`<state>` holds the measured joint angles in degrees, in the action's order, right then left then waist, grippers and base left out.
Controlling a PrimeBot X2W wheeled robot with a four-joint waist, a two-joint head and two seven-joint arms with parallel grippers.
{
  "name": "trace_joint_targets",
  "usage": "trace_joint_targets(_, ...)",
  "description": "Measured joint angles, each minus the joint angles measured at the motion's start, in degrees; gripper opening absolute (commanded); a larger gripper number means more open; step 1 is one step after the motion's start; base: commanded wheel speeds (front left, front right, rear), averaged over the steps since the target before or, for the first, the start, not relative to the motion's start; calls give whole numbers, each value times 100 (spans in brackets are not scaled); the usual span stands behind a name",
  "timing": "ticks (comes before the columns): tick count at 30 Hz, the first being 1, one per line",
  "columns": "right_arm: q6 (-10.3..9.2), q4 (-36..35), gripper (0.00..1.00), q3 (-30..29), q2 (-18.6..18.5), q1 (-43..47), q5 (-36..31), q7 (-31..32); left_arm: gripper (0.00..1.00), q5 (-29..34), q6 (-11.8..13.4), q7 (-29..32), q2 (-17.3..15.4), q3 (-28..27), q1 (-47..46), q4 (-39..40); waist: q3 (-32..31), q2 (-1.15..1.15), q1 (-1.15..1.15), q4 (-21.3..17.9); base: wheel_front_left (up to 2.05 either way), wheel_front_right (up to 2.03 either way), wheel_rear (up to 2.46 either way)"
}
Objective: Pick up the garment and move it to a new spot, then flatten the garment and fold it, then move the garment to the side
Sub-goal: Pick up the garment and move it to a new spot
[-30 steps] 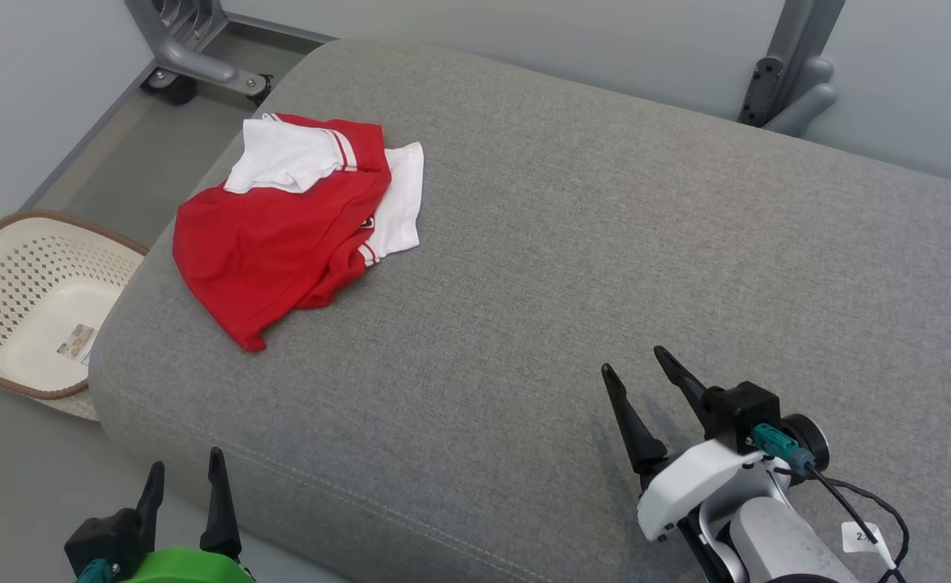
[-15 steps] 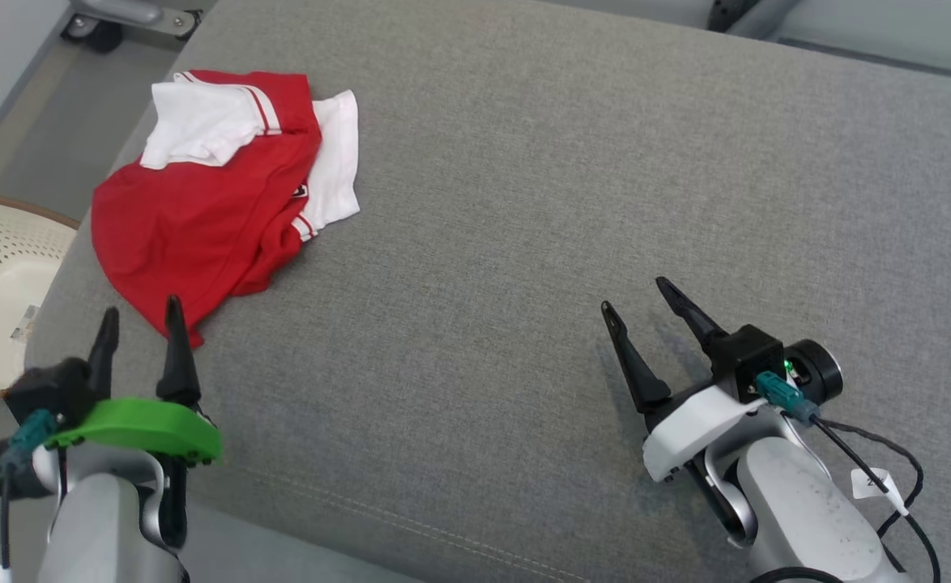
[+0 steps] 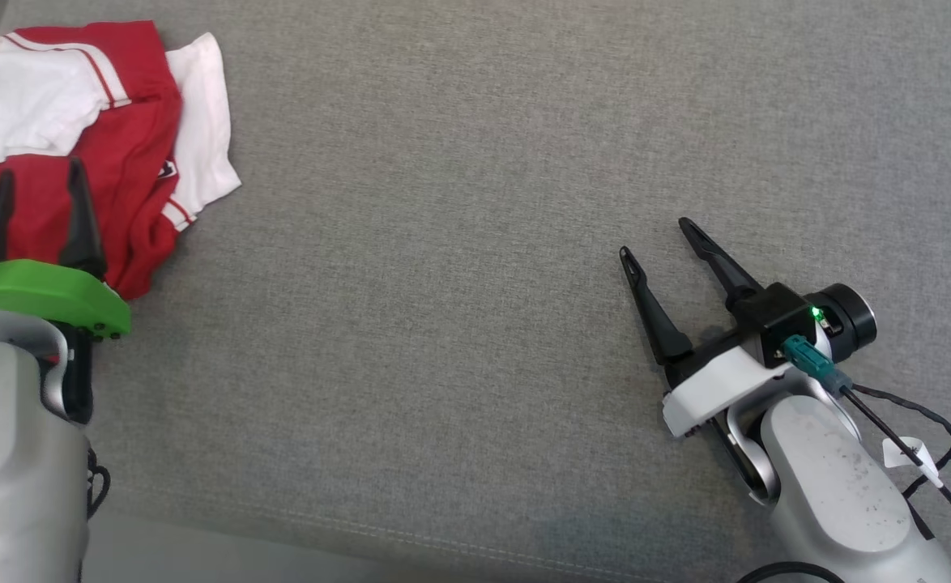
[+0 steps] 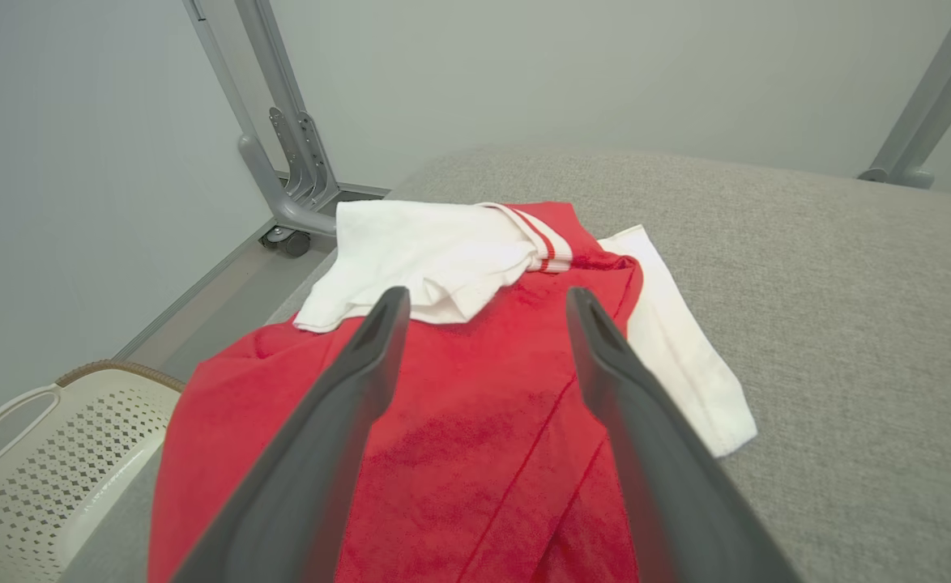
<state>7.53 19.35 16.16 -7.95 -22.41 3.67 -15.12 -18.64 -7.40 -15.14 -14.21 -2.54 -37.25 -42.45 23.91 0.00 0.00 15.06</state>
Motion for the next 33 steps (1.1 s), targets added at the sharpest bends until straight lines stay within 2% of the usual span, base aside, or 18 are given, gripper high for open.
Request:
trace_joint_targets(5, 1, -118, 100, -2, 15, -66, -36, -2, 100, 22, -10, 0, -391, 81, -467, -593, 260, 0, 0, -250, 0, 0, 0)
trace_joint_targets(12, 1, -294, 100, -31, 103, -191, -103, -3, 100, 130, -13, 0, -604, 86, -989, -1120, 589, 0, 0, -550, 0, 0, 0)
trace_joint_targets(16, 2, -380, 100, -58, 147, -250, -127, -10, 100, 182, 151, 1, -712, -8, -1184, -1511, 750, 0, 0, -710, 0, 0, 0)
trace_joint_targets(20, 4, -478, 100, -111, 174, -277, -131, -13, 100, 281, 366, 0, -779, -119, -1331, -1497, 898, 0, 0, -817, 0, 0, 0)
trace_joint_targets(21, 4, -494, 100, -120, 182, -281, -132, -19, 53, 291, 413, 0, -776, -154, -1334, -1477, 928, 0, 0, -835, 0, 0, 0)
trace_joint_targets(22, 4, -502, 100, -125, 191, -287, -132, -20, 16, 327, 460, 0, -776, -159, -1334, -1485, 951, 0, 0, -851, 0, 0, 0)
trace_joint_targets(23, 4, -504, 100, -124, 213, -300, -132, -29, 0, 365, 535, 0, -766, -194, -1339, -1550, 974, 0, 0, -880, 0, 0, 0)
trace_joint_targets(27, 4, -477, 100, -130, 238, -311, -126, -36, 0, 427, 541, 1, -771, -231, -1361, -1542, 960, 0, 0, -888, 0, 0, 0)
trace_joint_targets(33, 2, -325, 100, -169, 289, -318, -18, -36, 0, 699, 426, 1, -814, -293, -1351, -615, 850, 0, 0, -864, 0, 0, 0)
